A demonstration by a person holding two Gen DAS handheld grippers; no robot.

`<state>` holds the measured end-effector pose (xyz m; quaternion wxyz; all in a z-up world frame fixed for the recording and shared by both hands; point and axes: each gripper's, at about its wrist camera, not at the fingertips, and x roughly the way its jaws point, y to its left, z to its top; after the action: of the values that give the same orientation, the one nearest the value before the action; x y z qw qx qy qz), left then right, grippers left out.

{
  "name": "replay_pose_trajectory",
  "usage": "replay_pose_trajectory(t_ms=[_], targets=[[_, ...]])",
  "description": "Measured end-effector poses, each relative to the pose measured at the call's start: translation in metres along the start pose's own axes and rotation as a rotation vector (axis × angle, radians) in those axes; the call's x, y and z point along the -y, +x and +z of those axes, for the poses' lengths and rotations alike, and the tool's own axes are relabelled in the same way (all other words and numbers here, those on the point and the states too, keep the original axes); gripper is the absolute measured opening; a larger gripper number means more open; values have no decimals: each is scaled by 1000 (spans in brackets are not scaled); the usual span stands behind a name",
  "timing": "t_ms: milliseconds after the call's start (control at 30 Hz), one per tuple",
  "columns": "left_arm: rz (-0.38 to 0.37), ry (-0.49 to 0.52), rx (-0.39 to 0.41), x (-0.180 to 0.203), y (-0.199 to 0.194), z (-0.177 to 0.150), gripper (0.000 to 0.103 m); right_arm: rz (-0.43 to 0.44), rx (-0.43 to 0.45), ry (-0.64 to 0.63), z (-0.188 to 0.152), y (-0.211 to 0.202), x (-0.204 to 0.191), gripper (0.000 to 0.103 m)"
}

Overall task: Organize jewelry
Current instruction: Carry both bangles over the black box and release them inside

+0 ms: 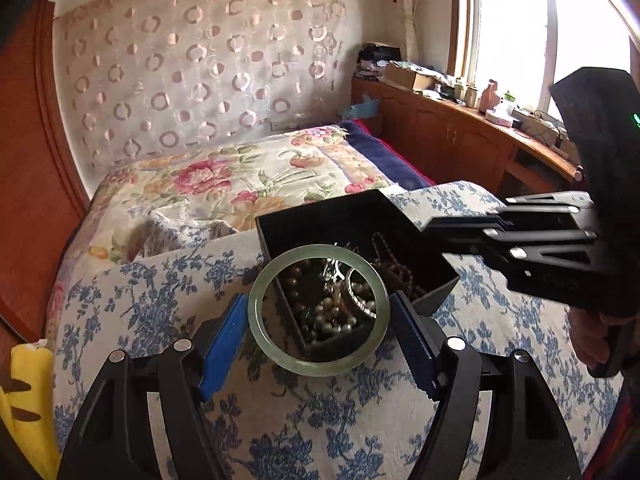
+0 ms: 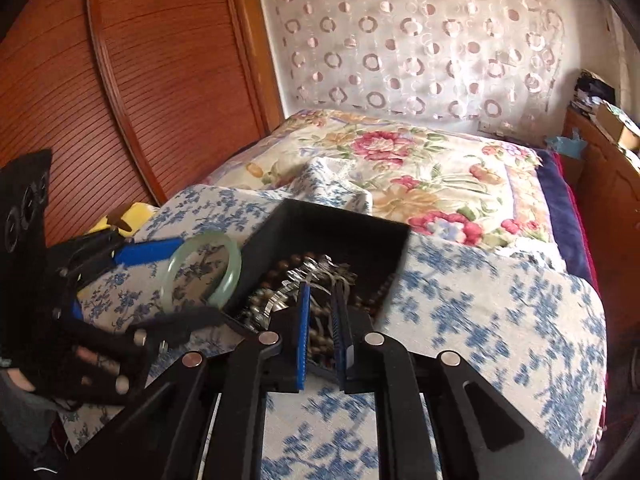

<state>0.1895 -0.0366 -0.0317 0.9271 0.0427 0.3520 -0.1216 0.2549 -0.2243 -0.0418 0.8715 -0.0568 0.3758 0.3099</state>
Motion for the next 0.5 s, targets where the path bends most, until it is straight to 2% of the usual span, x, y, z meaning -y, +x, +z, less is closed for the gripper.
replay_pose_trajectory(t_ms=[200,500], targets=[[5,16,-6,12,13,14,69,-37,4,-3,-16,-13,10,14],[21,36,-38,23,32,22,72,-28,18,4,-30,-26,8,14]])
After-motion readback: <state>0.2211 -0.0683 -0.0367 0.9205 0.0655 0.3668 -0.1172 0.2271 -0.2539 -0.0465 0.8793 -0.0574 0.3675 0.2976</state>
